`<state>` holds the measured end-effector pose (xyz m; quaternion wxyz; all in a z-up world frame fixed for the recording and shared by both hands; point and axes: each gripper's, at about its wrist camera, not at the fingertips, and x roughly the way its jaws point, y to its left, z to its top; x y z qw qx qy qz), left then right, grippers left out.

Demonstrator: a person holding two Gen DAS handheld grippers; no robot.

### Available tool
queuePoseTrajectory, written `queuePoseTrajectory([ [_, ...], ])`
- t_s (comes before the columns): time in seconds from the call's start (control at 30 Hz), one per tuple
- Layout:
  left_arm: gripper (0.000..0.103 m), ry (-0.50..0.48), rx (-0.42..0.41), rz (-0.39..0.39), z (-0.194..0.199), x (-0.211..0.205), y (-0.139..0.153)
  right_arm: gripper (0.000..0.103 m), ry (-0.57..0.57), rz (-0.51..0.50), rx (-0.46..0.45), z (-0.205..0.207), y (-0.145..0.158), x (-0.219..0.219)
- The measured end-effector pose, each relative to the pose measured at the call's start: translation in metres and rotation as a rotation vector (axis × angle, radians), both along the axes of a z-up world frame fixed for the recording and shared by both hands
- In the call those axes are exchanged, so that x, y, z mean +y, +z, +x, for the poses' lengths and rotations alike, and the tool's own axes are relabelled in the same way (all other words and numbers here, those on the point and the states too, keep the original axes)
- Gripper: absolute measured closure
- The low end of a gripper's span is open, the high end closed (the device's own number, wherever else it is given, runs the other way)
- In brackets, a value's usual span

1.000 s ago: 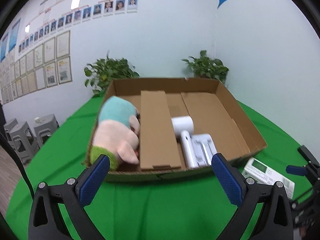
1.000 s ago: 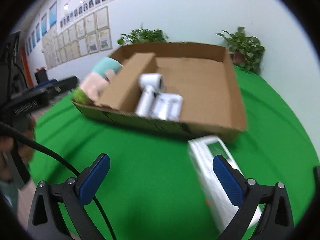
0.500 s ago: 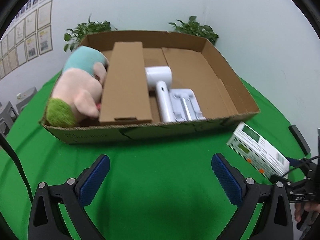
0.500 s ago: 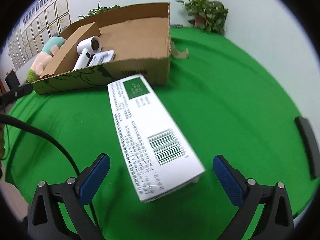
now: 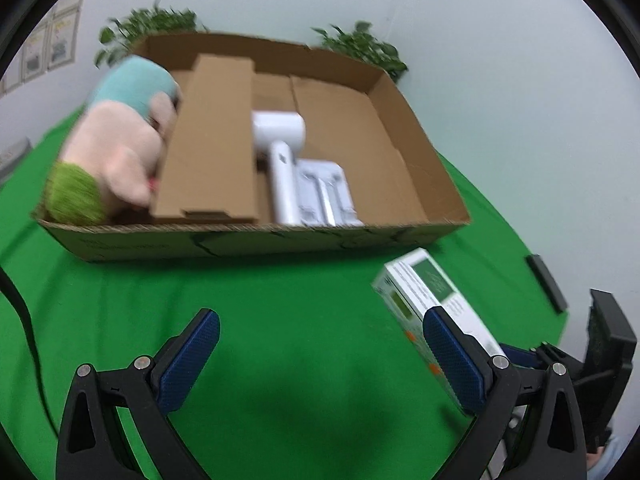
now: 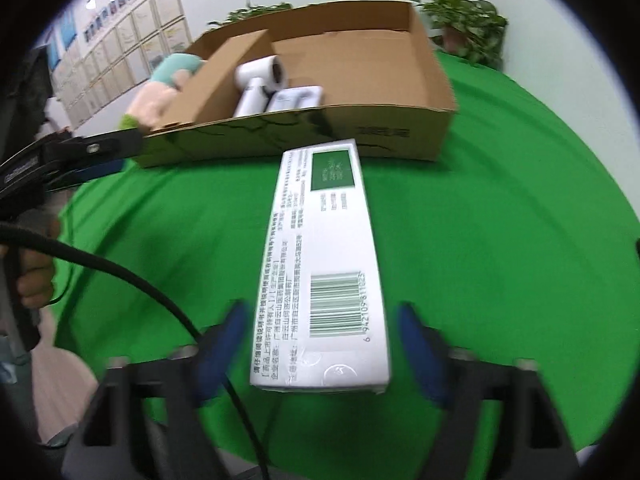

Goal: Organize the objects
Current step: 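Move the right gripper to the white-and-green medicine box and grasp it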

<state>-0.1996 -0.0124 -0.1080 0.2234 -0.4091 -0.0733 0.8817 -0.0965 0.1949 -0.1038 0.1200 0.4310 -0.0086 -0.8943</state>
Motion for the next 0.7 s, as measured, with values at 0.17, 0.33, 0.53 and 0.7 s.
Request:
queuePoseTrajectory([
  [0.17, 0.001, -0.081, -0.094, 0.073, -0.007, 0.017, -0.016, 0.001, 0.0, 0.012, 0.001, 0.002, 0.0, 0.0],
  [0.33, 0.001, -0.113, -0.145, 0.128, -0.014, 0.033, -0.025, 0.001, -0.023, 0.009, 0.002, -0.001, 0.001, 0.008],
  [0.53, 0.001, -0.124, -0.202, 0.176, -0.019, 0.044, -0.035, 0.002, 0.008, 0.012, 0.007, 0.0, -0.001, 0.0],
  [0.7, 0.001, -0.124, -0.21, 0.175, -0.017, 0.045, -0.039, 0.011, 0.024, -0.014, 0.005, 0.002, -0.002, -0.01],
])
